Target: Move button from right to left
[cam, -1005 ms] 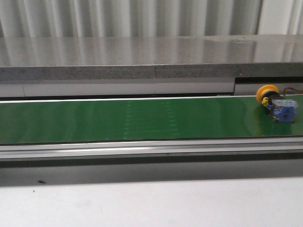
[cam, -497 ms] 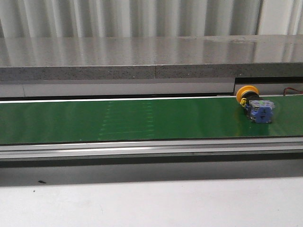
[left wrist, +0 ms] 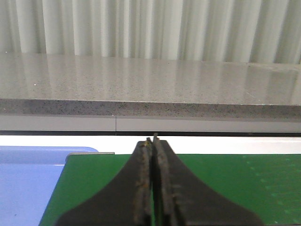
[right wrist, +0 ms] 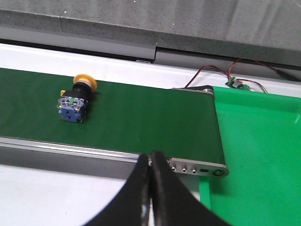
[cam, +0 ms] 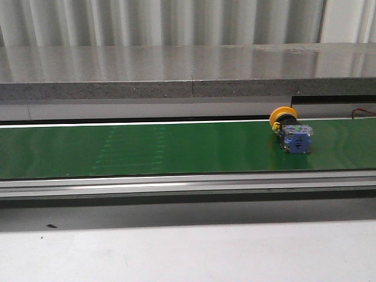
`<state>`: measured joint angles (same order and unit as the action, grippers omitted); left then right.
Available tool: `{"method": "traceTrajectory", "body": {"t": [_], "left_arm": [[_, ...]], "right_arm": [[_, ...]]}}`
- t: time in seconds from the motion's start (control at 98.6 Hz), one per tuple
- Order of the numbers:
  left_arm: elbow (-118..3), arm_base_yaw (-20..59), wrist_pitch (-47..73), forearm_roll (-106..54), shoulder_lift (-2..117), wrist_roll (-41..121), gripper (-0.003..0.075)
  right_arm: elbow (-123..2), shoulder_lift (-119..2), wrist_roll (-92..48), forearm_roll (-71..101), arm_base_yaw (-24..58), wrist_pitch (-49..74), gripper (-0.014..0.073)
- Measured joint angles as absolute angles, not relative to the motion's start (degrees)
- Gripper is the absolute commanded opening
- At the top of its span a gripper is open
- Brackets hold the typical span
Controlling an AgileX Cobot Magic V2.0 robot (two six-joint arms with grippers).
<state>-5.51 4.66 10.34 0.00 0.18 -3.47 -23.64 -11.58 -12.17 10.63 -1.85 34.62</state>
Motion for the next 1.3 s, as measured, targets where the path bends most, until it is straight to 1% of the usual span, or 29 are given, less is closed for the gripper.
{"method": "traceTrajectory", "body": {"t": [0.162, 0.355, 0.426, 0.467, 0.517, 0.548, 0.568, 0.578, 0.589, 0.619, 0.639, 0.649, 0.67, 0.69, 0.741, 0.771, 0.944, 1.045, 1.116, 1.167, 1.299], "left_arm": [[-13.1, 4.7, 19.0, 0.9, 6.4, -3.6, -0.0021], [-21.0, 4.7, 26.0, 2.3, 18.6, -3.6, -0.0018], [-23.3, 4.7, 27.6, 3.2, 23.1, -3.6, 0.0025], [-24.7, 4.7, 28.7, 3.6, 25.4, -3.6, 0.0084], [-26.2, 4.7, 30.1, 3.9, 28.5, -3.6, 0.0185], [-26.9, 4.7, 30.8, 4.0, 30.5, -3.6, 0.0275], [-27.5, 4.7, 31.2, 4.0, 31.7, -3.6, 0.0315], [-27.6, 4.7, 31.2, 4.0, 32.1, -3.6, 0.0356], [-28.0, 4.7, 31.3, 4.0, 32.5, -3.6, 0.0377], [-28.6, 4.7, 31.7, 4.0, 34.3, -3.6, 0.0477], [-29.1, 4.7, 31.9, 4.1, 35.3, -3.6, 0.0514], [-29.2, 4.7, 31.9, 4.1, 35.6, -3.6, 0.0549], [-29.7, 4.7, 32.0, 4.1, 36.5, -3.6, 0.0593], [-30.1, 4.7, 32.0, 4.1, 37.4, -3.6, 0.0629], [-31.1, 4.7, 32.1, 4.2, 39.1, -3.6, 0.0680], [-31.6, 4.7, 31.9, 4.2, 39.9, -3.6, 0.0690], [-32.3, 4.7, 27.8, 4.1, 43.1, -3.7, 0.0688], [-32.9, 4.7, 26.4, 1.3, 44.9, -3.7, 0.0656], [-34.8, 5.3, 28.3, -0.7, 46.8, -3.7, 0.0636], [-36.8, 6.4, 30.8, -1.6, 48.6, -3.7, 0.0636], [-43.1, 11.5, 37.5, -4.3, 54.6, -3.8, 0.0636]], "right_arm": [[-23.6, -11.6, -12.2, 10.6, -1.9, 34.6, -0.0067], [-23.6, -11.6, -12.2, 10.6, -1.9, 34.5, -0.0067], [-23.6, -11.6, -12.2, 10.6, -1.9, 34.5, -0.0067], [-23.6, -11.6, -12.2, 10.6, -1.9, 34.5, -0.0067], [-23.6, -11.6, -12.2, 10.6, -1.9, 34.5, -0.0067], [-23.6, -11.6, -12.2, 10.6, -1.9, 34.5, -0.0067], [-23.6, -11.6, -12.2, 10.6, -1.9, 34.5, -0.0067], [-23.6, -11.6, -12.2, 10.6, -1.9, 34.5, -0.0067], [-23.6, -11.6, -12.2, 10.6, -1.9, 34.5, -0.0067], [-23.6, -11.6, -12.2, 10.6, -1.9, 34.5, -0.0067], [-23.6, -11.6, -12.2, 10.6, -1.9, 34.5, -0.0067], [-23.6, -11.6, -12.2, 10.6, -1.9, 34.5, -0.0067], [-23.6, -11.6, -12.2, 10.6, -1.9, 34.5, -0.0067], [-23.6, -11.6, -12.2, 10.6, -1.9, 34.5, -0.0067], [-23.6, -11.6, -12.2, 10.6, -1.9, 34.5, -0.0067], [-23.6, -11.6, -12.2, 10.6, -1.9, 34.5, -0.0067], [-23.6, -11.6, -12.2, 10.6, -1.9, 34.5, -0.0067], [-23.6, -11.6, -12.2, 10.6, -1.9, 34.5, -0.0067], [-23.6, -11.6, -12.2, 10.6, -1.9, 34.4, -0.0067], [-23.6, -11.6, -12.2, 10.6, -1.9, 34.4, -0.0067], [-23.6, -11.6, -12.2, 10.6, -1.9, 34.4, -0.0067]]}}
